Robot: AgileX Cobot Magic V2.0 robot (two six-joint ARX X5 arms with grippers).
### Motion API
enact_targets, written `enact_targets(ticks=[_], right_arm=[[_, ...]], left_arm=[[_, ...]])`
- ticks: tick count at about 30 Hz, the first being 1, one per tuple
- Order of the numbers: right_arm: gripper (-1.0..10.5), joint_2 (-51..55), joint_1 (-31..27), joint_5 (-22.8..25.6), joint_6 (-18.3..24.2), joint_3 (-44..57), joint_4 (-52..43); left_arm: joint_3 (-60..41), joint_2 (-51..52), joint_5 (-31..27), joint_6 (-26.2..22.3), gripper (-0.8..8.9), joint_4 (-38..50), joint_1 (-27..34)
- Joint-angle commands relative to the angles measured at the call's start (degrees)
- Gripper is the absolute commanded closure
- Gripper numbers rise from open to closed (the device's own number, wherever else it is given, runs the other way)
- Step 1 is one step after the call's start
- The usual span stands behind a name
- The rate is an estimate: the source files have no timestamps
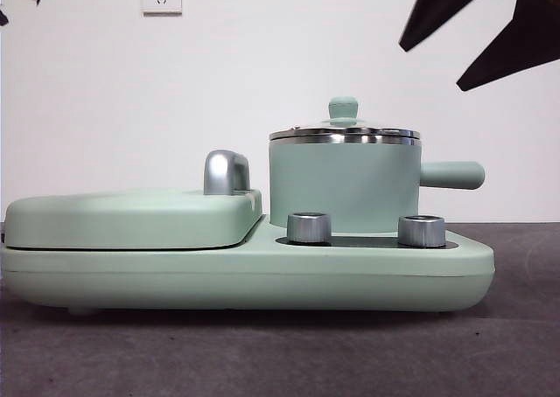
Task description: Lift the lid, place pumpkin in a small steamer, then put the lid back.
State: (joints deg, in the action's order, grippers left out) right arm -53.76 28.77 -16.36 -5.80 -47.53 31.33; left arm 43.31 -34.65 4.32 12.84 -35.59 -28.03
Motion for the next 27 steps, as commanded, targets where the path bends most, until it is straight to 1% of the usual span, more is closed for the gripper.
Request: enact_targets(ticks=[1, 5, 18, 19, 20, 22, 24, 27], right_arm=[[9.2, -0.4, 0.3, -0.1, 0.6, -0.4, -1.0], [9.3, -0.3, 0.3, -0.7, 0.3, -0.5, -1.3], [9.3, 0.0, 0.3, -0.2, 0.4, -0.5, -2.6], [9.3, 0.0, 0.3, -0.1, 0.4, -0.5, -2.6], [9.3, 0.0, 0.3, -0.1, 0.4, -0.5, -2.6], [9.3, 0.0, 0.3, -0.2, 0.4, -0.5, -2.6], [9.3, 0.0, 0.3, -0.2, 0.4, -0.5, -2.6], [9.3, 0.0, 0.3, -0.2, 0.4, -0.5, -2.6]], left_arm=[[0.3, -0.2, 0.0, -0.3, 8.04, 0.6, -0.3], [0.3, 0.0, 0.0, -0.3, 8.04, 0.2, -0.3], [0.3, 1.5, 0.0, -0.3, 8.02, -0.6, -0.2], [0.3, 1.6, 0.0, -0.6, 8.03, -0.6, -0.2], [0.3, 1.9, -0.4, -2.8, 8.03, -0.8, -0.2], [-0.2, 3.3, -1.5, -4.3, 8.03, -0.6, 0.9], [-3.5, 6.2, -3.2, -4.9, 8.03, 3.0, 3.7], [-10.9, 11.3, -3.2, -4.9, 8.03, 9.7, 8.8]])
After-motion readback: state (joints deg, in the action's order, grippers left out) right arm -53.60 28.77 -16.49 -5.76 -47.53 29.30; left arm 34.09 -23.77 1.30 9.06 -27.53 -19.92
